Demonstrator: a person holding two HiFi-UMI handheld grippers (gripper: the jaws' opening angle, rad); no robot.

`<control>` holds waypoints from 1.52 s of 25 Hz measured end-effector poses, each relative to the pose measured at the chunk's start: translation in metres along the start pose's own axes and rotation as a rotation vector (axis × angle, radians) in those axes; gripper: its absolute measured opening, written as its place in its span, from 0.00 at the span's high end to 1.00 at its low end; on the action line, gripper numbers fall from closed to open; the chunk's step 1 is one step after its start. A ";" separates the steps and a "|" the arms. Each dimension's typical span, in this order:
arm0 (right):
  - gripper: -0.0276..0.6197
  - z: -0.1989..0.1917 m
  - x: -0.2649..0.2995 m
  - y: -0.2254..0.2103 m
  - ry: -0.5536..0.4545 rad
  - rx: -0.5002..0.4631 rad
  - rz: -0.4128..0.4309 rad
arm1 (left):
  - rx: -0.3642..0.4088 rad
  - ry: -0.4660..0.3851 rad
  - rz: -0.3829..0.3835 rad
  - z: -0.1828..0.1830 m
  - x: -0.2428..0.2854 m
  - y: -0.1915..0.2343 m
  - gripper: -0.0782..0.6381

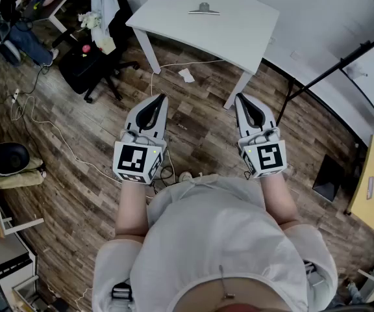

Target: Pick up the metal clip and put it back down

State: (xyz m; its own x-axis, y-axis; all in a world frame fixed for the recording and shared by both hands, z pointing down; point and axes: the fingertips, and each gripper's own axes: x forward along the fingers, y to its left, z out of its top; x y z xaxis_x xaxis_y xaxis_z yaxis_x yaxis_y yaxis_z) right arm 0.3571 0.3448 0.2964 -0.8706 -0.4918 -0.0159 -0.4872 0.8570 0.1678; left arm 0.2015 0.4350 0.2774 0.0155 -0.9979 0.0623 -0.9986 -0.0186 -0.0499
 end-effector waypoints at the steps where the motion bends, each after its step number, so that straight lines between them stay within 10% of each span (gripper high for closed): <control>1: 0.95 -0.001 0.000 0.000 0.000 0.007 -0.006 | 0.001 -0.002 -0.003 0.000 -0.001 0.000 0.87; 17: 0.95 -0.002 0.009 0.034 -0.001 0.028 -0.067 | -0.017 -0.003 -0.027 -0.012 -0.024 0.030 0.87; 18: 0.93 -0.001 0.011 0.036 -0.006 0.031 -0.079 | -0.022 0.001 -0.027 -0.015 -0.027 0.034 0.87; 21: 0.32 0.000 0.023 0.042 -0.020 0.061 -0.101 | -0.039 0.009 -0.025 -0.024 -0.036 0.050 0.87; 22: 0.27 0.001 0.027 0.042 -0.024 0.064 -0.121 | -0.044 0.010 -0.025 -0.026 -0.038 0.056 0.87; 38: 0.22 -0.036 0.125 0.043 0.031 0.113 -0.087 | -0.049 0.036 0.047 -0.056 -0.015 0.132 0.87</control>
State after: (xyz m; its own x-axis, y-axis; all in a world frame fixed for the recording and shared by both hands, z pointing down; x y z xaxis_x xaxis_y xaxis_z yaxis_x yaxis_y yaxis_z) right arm 0.2298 0.3149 0.3368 -0.8228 -0.5684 0.0050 -0.5673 0.8217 0.0553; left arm 0.0668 0.4509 0.3261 -0.0322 -0.9948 0.0964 -0.9995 0.0319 -0.0045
